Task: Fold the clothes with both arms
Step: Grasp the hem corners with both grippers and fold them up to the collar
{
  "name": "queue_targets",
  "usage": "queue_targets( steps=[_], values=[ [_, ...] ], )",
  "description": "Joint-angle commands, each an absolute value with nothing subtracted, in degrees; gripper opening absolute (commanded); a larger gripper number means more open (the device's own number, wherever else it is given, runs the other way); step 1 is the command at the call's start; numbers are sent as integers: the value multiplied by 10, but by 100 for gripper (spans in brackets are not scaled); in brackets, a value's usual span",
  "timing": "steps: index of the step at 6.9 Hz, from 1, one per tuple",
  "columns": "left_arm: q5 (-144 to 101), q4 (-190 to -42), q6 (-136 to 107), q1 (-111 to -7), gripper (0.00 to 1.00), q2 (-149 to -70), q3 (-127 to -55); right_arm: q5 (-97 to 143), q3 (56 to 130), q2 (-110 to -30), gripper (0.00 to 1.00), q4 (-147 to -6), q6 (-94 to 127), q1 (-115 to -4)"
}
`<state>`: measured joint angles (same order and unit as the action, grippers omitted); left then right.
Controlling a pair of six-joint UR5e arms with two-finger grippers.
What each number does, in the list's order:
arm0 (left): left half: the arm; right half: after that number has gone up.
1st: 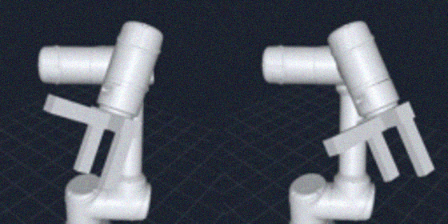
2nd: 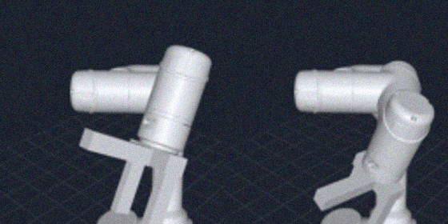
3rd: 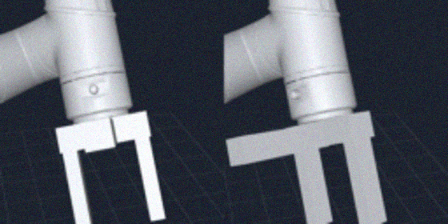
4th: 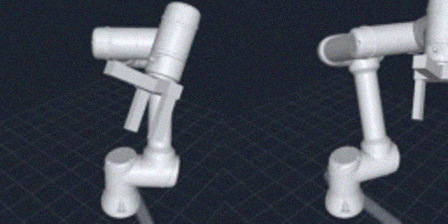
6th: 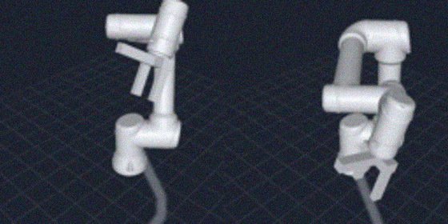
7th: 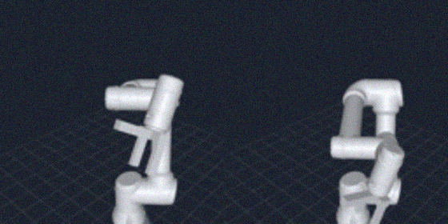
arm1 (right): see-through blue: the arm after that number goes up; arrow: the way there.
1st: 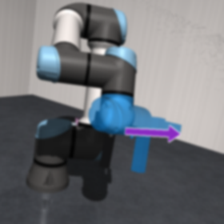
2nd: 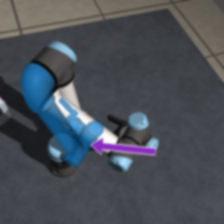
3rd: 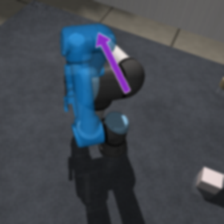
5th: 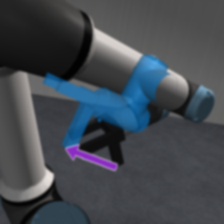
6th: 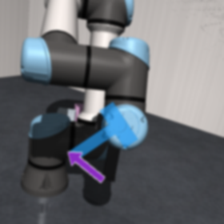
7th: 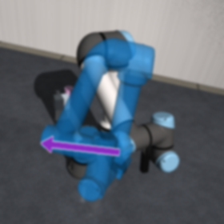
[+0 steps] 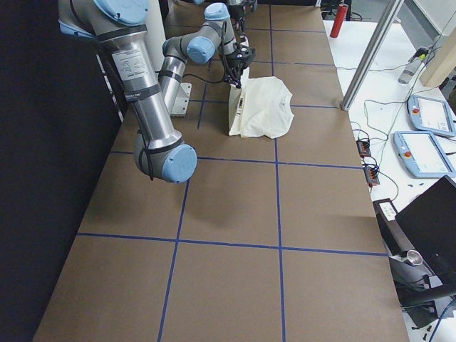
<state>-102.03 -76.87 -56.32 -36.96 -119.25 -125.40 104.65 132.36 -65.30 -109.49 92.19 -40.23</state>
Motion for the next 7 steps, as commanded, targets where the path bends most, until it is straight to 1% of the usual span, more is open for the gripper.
queue_targets(
  steps=[1, 4, 5, 7],
  values=[
    [-1022, -812, -541, -409, 0, -1247, -1145, 1049, 1217, -628, 0, -1032, 899, -427],
    [-1018, -977, -528, -424, 0, -1279, -952, 1047, 1087, -620, 0, -923, 895, -430],
    [-1017, -1023, -526, -425, 0, -1281, -907, 1030, 1027, -600, 0, -885, 894, -430],
    [-1017, -1089, -526, -425, 0, -1281, -833, 1024, 931, -578, 0, -806, 893, -432]
  ],
)
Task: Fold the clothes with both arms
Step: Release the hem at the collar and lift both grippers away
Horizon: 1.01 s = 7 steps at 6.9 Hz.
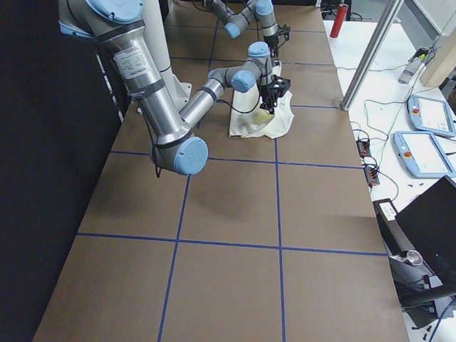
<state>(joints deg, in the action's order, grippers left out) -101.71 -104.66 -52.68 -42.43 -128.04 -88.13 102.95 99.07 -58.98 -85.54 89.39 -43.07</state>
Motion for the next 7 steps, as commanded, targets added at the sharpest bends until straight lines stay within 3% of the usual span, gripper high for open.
queue_targets(
  steps=[1, 5, 6, 7],
  values=[
    [-1017, -1114, -526, -424, 0, -1280, -808, 1014, 901, -572, 0, -780, 893, -433],
    [-1018, -1123, -528, -413, 0, -1274, -807, 1008, 876, -572, 0, -778, 882, -431],
    [-1020, -1126, -516, -413, 78, -1274, -809, 999, 877, -580, 98, -772, 880, -422],
    [-1021, -1141, -495, -413, 100, -1265, -821, 979, 881, -581, 100, -752, 862, -422]
  ],
)
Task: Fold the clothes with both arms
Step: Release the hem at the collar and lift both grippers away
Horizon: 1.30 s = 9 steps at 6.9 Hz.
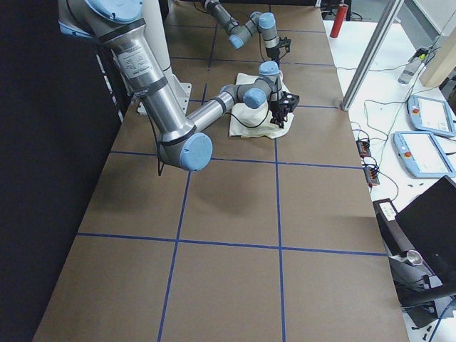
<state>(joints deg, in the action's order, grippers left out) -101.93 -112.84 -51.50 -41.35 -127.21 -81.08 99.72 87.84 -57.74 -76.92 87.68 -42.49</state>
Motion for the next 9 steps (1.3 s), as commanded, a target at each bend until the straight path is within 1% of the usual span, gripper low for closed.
queue_targets(
  steps=[1, 3, 4, 5, 6, 7, 8, 9],
  values=[
    [-1024, -1144, -488, -413, 100, -1232, -862, 983, 883, -581, 100, -751, 833, -425],
    [-1055, -1151, -486, -399, 100, -1157, -968, 982, 899, -591, 100, -751, 813, -427],
    [-1053, -1151, -492, -366, 100, -1117, -1016, 982, 901, -591, 100, -750, 813, -427],
    [-1052, -1156, -493, -353, 100, -1088, -1040, 981, 901, -593, 100, -750, 813, -427],
    [-1049, -1205, -517, -335, 96, -1056, -1038, 980, 903, -594, 100, -749, 814, -427],
    [-1026, -1261, -572, -310, 70, -1036, -1028, 980, 907, -595, 100, -749, 814, -427],
    [-1008, -1266, -597, -295, 49, -1036, -1020, 980, 908, -595, 100, -749, 814, -427],
    [-1008, -1267, -600, -294, 49, -1038, -1013, 980, 907, -595, 100, -749, 814, -427]
  ],
)
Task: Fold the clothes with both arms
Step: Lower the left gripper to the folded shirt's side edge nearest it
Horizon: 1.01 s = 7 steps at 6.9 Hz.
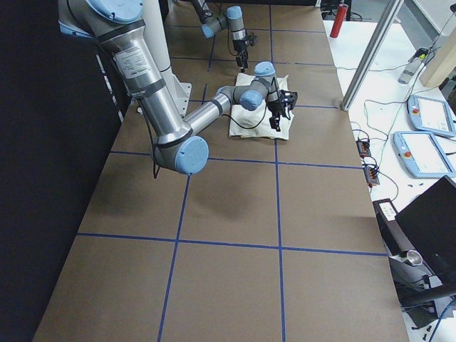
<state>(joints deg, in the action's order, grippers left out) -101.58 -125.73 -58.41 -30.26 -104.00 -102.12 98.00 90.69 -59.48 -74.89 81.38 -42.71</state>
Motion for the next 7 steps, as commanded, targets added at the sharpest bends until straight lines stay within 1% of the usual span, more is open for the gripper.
queue_targets(
  steps=[1, 5, 6, 7],
  values=[
    [-1008, -1267, -600, -295, 49, -1038, -1013, 980, 908, -595, 100, -749, 814, -427],
    [-1010, -1301, -601, -288, 48, -1041, -983, 980, 908, -599, 100, -749, 815, -427],
    [-1012, -1302, -604, -287, 46, -1042, -983, 980, 908, -599, 100, -749, 816, -427],
    [-1012, -1302, -605, -287, 42, -1042, -984, 980, 909, -599, 100, -749, 817, -427]
  ],
)
